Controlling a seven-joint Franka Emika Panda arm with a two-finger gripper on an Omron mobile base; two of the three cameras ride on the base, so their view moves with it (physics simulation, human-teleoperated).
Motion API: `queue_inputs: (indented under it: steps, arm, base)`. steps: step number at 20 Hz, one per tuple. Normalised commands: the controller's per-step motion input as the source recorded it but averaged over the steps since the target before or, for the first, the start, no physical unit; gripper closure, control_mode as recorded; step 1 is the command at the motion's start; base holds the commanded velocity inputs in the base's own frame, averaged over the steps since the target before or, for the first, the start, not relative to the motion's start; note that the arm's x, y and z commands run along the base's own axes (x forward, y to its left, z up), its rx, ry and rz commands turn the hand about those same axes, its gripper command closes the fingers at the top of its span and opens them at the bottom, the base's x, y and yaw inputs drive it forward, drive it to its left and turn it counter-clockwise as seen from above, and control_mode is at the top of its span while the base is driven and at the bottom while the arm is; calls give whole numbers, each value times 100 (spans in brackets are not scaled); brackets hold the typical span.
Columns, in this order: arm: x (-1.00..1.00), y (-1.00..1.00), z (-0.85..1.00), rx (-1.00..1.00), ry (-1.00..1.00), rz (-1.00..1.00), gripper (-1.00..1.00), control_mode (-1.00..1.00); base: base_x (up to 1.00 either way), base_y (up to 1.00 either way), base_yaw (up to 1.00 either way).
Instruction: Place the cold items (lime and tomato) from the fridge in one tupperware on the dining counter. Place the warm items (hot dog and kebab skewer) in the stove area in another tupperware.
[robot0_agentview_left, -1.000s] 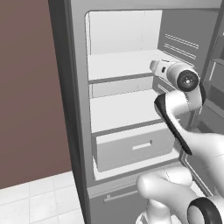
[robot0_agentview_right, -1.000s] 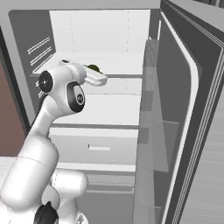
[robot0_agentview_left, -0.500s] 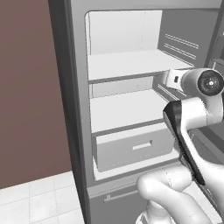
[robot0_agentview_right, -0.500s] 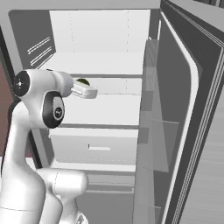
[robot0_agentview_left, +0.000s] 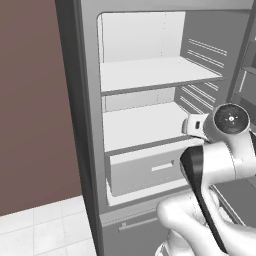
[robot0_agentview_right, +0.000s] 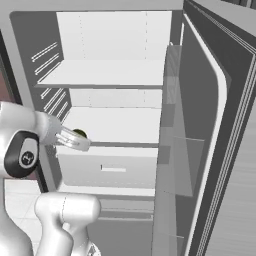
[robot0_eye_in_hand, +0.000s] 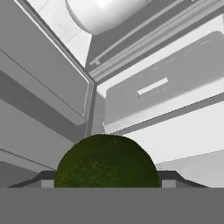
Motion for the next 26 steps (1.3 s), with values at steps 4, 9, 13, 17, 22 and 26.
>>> queue_inputs:
  steps: [4, 9, 13, 17, 22, 26]
  arm:
    - [-3, 43, -86, -9, 21, -4, 100, -100]
    - [0, 24, -48, -8, 7, 0, 100, -100]
    - [0, 12, -21, -4, 1, 0, 100, 100]
    - [0, 0, 0, 0, 0, 0, 100, 100]
    - [0, 0, 0, 0, 0, 0, 100, 100]
    - [0, 0, 0, 0, 0, 0, 100, 100]
  base:
    - [0, 0, 0]
    - [0, 0, 0]
    - [-10, 7, 0]
    - [-50, 1, 22]
    - [-57, 27, 39]
    - [-16, 100, 41]
